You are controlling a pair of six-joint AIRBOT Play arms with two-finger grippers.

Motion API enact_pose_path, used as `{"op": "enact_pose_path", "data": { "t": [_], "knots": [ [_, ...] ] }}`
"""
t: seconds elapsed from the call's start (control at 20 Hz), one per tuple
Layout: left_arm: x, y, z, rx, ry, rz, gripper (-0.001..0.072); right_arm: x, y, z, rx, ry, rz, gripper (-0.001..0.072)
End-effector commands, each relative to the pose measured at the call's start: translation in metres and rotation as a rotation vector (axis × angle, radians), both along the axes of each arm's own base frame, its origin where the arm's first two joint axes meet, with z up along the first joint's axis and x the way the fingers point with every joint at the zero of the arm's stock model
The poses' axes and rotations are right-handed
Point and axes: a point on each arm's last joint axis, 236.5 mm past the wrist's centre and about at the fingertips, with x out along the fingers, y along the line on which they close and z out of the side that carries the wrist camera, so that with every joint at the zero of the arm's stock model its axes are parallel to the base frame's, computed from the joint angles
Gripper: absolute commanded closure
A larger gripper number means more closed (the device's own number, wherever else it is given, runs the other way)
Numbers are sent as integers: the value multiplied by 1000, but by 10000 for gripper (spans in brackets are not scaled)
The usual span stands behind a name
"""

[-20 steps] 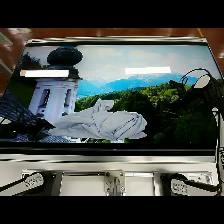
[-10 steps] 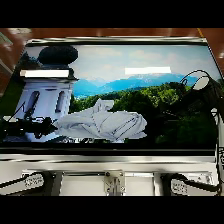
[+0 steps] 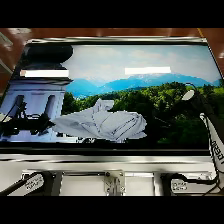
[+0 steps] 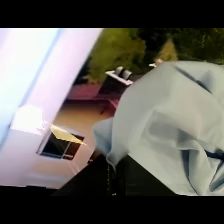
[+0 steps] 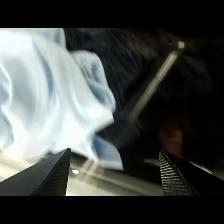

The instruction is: Fold the shirts.

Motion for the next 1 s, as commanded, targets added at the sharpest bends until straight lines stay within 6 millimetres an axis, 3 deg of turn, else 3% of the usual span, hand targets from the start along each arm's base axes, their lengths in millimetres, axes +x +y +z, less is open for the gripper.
{"op": "enact_pose_path", "data": {
  "t": [0.0, 0.15, 0.2, 0.25, 0.3, 0.35, 0.45, 0.5, 0.55, 0.65, 0.7, 0.75, 0.85, 0.9, 0.95],
  "knots": [
    [-4, -6, 17, -2, -31, -24, 670, 17, 23, -18, 93, -13, -59, 49],
    [-8, -9, 22, -11, -29, -38, 670, 14, 41, -34, 87, 11, -35, 230],
    [-8, -11, 23, -16, -29, -41, 670, 11, 47, -36, 84, 7, -1, 356],
    [-8, -12, 25, -21, -32, -45, 670, 10, 51, -36, 82, 1, 16, 553],
    [-7, -13, 29, -22, -41, -58, 670, 11, 52, -32, 91, -4, 18, 642],
    [-6, -15, 37, -21, -61, -86, 670, 13, 53, -25, 101, -23, 33, 644],
    [6, -18, 70, -14, -154, -118, 671, 25, 48, 6, 107, -121, 77, 644],
    [19, -19, 101, -9, -248, -113, 670, 33, 44, 28, 108, -180, 78, 644],
    [33, -26, 145, -20, -386, -119, 670, 44, 39, 58, 105, -258, 74, 645],
    [49, -43, 252, -59, -686, -121, 671, 63, 25, 134, 85, -454, 49, 645],
    [49, -49, 317, -69, -855, -99, 670, 71, 17, 178, 68, -569, 19, 646],
    [42, -53, 378, -64, -1017, -71, 671, 77, 8, 231, 45, -707, -25, 646],
    [6, -58, 497, -35, -1330, -6, 670, 75, -11, 349, -5, -1034, -133, 646],
    [-20, -61, 547, -5, -1468, 18, 670, 64, -17, 407, -25, -1205, -184, 646],
    [-46, -66, 585, 29, -1575, 26, 670, 47, -23, 468, -43, -1394, -242, 646]
  ]
}}
